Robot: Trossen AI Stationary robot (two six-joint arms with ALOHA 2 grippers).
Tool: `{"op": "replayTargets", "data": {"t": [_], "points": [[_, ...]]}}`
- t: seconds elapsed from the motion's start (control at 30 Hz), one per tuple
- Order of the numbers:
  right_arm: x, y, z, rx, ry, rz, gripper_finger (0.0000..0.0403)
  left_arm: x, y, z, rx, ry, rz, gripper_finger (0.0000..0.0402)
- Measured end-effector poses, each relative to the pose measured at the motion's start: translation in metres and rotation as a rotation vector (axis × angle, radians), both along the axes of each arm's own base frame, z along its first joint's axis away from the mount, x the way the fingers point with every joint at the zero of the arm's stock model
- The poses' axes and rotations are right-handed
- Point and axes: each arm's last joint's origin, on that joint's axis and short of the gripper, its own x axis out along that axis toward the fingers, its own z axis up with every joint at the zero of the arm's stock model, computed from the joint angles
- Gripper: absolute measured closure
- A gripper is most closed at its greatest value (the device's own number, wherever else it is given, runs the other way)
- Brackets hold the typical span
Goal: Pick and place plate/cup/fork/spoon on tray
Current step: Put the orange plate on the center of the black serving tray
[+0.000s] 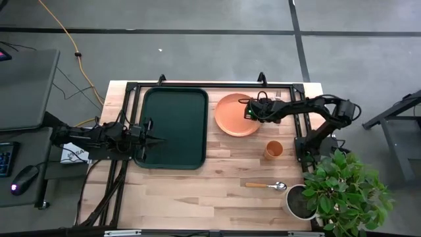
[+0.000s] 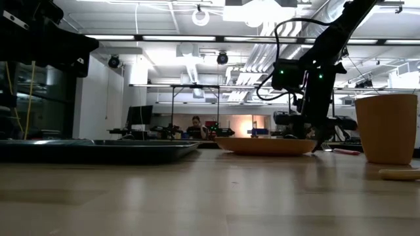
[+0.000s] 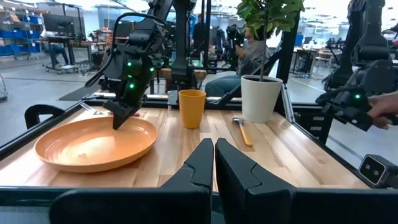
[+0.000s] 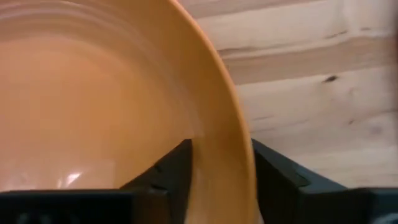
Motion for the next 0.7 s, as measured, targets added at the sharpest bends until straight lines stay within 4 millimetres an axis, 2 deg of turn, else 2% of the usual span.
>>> {"op": "replayTargets", "data": {"t": [0.13,0.2,0.4,0.5,0.6,0.7], "points": [[-0.002,-0.004,0.006,-0.004,-0.015,0.043,0.0368,0.000,0.000,0.000,0.000,0.000,0.000,0.0398],[-0.002,-0.005,0.018,-0.039,-0.060,0.081,0.0391,0.000,0.000,0.000,0.000,0.000,0.000,0.0398],[-0.010,-0.007,0.077,-0.299,-0.240,0.178,0.0396,0.000,0.000,0.000,0.000,0.000,0.000,0.0398],[-0.013,-0.005,0.106,-0.410,-0.388,0.221,0.0399,0.000,0.000,0.000,0.000,0.000,0.000,0.0398],[-0.015,-0.001,0.116,-0.439,-0.438,0.245,0.0401,0.000,0.000,0.000,0.000,0.000,0.000,0.0398],[-0.007,0.006,0.117,-0.448,-0.483,0.274,0.0401,0.000,0.000,0.000,0.000,0.000,0.000,0.0398]]}}
